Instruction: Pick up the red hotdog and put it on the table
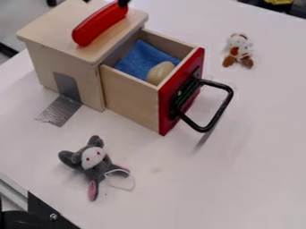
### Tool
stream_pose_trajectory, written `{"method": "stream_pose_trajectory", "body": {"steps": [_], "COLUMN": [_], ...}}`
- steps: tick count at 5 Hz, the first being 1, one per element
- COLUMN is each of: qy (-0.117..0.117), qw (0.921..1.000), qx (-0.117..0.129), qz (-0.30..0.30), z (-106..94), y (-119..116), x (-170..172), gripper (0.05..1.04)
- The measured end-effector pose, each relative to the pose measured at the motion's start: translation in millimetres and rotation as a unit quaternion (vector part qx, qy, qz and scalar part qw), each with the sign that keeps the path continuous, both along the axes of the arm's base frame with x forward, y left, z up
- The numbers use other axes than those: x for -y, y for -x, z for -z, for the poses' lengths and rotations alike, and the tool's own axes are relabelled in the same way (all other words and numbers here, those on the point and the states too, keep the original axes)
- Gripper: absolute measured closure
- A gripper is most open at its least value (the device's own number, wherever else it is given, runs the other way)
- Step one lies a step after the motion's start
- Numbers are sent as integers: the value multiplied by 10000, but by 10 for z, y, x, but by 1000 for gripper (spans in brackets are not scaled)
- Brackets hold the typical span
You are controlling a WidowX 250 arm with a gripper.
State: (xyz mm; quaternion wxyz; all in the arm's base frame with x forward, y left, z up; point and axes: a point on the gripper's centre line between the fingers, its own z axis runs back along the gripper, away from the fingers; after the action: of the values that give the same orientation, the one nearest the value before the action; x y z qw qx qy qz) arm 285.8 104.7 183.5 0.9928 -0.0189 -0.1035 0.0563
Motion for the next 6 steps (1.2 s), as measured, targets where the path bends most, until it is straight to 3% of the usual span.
{"method": "stream_pose_trajectory", "body": {"steps": [2, 3, 5, 6], "qy": [-443, -406, -403, -304], "qw": [9982, 9957, 9921, 9935], "qx": [-409, -830, -1188, -1096], "qz": [46, 54, 9, -17], "z": [141, 434, 720, 768], "y": [-120, -165, -162, -164], "x": [-289, -368, -415, -377], "gripper": [83, 83, 115, 390]}}
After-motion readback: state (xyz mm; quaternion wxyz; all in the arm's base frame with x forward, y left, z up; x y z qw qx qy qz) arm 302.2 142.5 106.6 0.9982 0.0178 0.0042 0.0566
